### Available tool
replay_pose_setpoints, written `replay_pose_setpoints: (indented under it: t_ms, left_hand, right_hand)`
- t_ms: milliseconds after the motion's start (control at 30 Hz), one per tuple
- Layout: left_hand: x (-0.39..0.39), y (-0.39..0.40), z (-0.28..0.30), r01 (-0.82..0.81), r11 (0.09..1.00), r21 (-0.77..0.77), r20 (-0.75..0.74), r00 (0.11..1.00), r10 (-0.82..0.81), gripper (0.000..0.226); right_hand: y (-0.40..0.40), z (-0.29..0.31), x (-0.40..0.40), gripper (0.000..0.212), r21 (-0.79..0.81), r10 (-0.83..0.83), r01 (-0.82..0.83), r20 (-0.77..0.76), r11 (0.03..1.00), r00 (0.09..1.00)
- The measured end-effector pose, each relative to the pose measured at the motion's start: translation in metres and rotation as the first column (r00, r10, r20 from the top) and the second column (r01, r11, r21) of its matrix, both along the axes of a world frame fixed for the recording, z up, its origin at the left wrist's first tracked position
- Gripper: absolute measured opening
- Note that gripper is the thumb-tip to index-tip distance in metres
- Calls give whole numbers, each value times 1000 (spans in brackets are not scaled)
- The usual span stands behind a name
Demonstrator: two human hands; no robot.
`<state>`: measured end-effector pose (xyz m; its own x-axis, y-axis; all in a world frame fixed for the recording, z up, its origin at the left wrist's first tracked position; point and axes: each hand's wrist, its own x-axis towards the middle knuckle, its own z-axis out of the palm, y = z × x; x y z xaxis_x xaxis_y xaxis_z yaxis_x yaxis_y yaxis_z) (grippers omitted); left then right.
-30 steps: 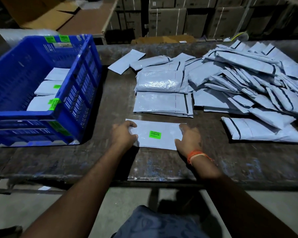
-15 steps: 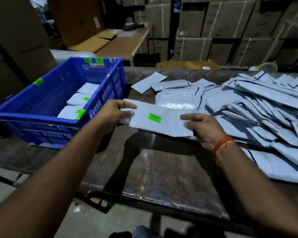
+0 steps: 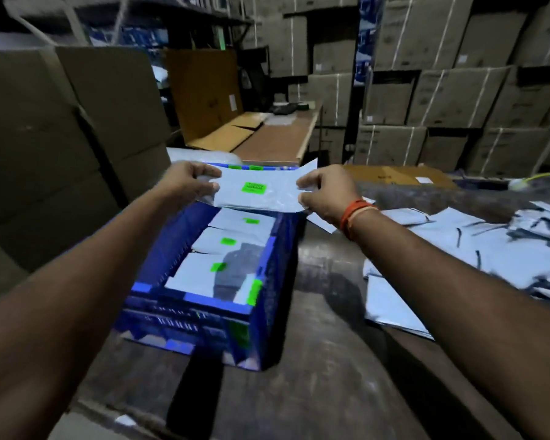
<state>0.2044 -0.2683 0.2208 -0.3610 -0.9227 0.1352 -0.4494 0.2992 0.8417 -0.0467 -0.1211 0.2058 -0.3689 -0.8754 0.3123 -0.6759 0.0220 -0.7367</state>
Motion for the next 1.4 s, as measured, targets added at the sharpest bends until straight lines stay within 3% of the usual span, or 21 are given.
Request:
replay_pose_setpoints:
  t_ms: [100,167,233,333,433,633,900,1033,1133,1233,1400]
  left_hand:
    - [14,-62,-14,-23,998,-58,118,993,29,33]
    - [12,-92,-23,-26,996,-88,219,975,45,34]
    - [5,-116,-36,-16,994,-112,302,952,49,33]
    - [-7,-147,-64,20,993,-120,302,953,17,31]
    - [-19,-171,-91,52,995,-82,297,954,-25,31]
    - [-34,-219,-146,87,995,-45,400,914,-62,32]
    - [-44,-232,-183,123,989,-86,590,806,-49,29]
    - [-45,-219,-179,123,990,-73,682,730,-40,27]
    - [-45,-213,-165,151,980,-128,646,763,-33,34]
    - [-52,-199,-134,204,966,-161,559,825,-81,47]
    - [-75,-138,-74,259,887,-383,417,905,-84,60]
  right_hand:
    - [-65,-2,39,27,121,-76,107,-236,987,969]
    - [-105,-10,58,11,222,-81,163,-339,961,937]
    - [-140,-23,68,21,255,-109,222,-391,941,914]
    - [-172,-40,76,10,295,-205,343,-412,892,888]
    - [-193,-60,75,25,345,-293,440,-401,829,868]
    - [-221,-106,67,31,422,-389,533,-383,733,838]
    - [-246,-136,64,34,504,-367,577,-459,643,809]
    - [-246,-148,75,39,546,-263,596,-568,588,780]
    - [-240,-129,80,38,515,-182,570,-619,641,764]
    - [-229,-89,76,40,488,-159,492,-574,721,803]
    - [-172,-35,56,55,197,-258,401,-505,895,824]
